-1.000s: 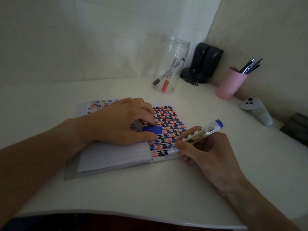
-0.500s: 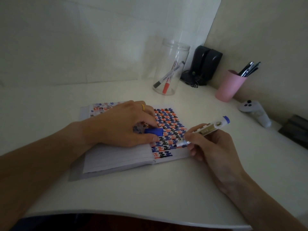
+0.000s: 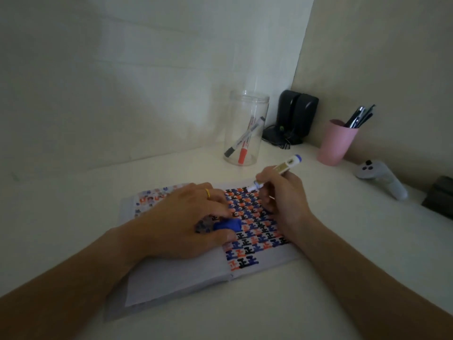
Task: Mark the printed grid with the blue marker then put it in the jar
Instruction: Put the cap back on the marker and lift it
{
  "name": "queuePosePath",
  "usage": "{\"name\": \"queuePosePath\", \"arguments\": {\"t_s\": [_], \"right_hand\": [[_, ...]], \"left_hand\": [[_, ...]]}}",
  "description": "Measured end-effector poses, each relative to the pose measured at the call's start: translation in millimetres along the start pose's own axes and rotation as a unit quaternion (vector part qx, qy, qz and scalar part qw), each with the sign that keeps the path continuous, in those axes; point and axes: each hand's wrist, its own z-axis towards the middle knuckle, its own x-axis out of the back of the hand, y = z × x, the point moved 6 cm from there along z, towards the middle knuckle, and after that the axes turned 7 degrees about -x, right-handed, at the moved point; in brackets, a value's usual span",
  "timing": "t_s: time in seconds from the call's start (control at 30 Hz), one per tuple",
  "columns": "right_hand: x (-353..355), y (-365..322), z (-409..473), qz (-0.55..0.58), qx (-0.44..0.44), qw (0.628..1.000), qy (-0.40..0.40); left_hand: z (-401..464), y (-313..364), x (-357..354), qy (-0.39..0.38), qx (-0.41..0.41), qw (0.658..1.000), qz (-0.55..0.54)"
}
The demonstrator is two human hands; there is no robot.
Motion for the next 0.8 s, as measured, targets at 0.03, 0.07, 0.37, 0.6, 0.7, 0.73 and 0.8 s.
{"name": "queuePosePath", "arguments": {"t_s": [0.03,0.07,0.37,0.6,0.7,0.73,0.8], "right_hand": [[0,1,1,0.002,0.009,1.0,-0.009],[1,2,2,0.006,0.014,1.0,-0.019],[7,-5,1,0.095,0.054,0.993,-0.035],[-3,-11,-5,0.15,0.042,0.983,-0.095],[-7,-10,-6,0.14,0.048,0.983,-0.109],[-8,-10,-7,0.133,0.048,0.983,-0.114],[-11,-8,-7,0.118,0.041,0.984,-0.125]], "left_hand": [[1,-1,0,0.008,0.006,1.0,0.009],[1,-3,2,0.03,0.021,0.999,0.016],[-8,-30,11,0.167,0.192,0.964,0.077],[-5,-30,10,0.139,0.173,0.97,0.099],[-5,-28,11,0.13,0.167,0.972,0.102],[-4,-28,11,0.127,0.165,0.973,0.102],[-3,-26,11,0.122,0.155,0.975,0.101]]}}
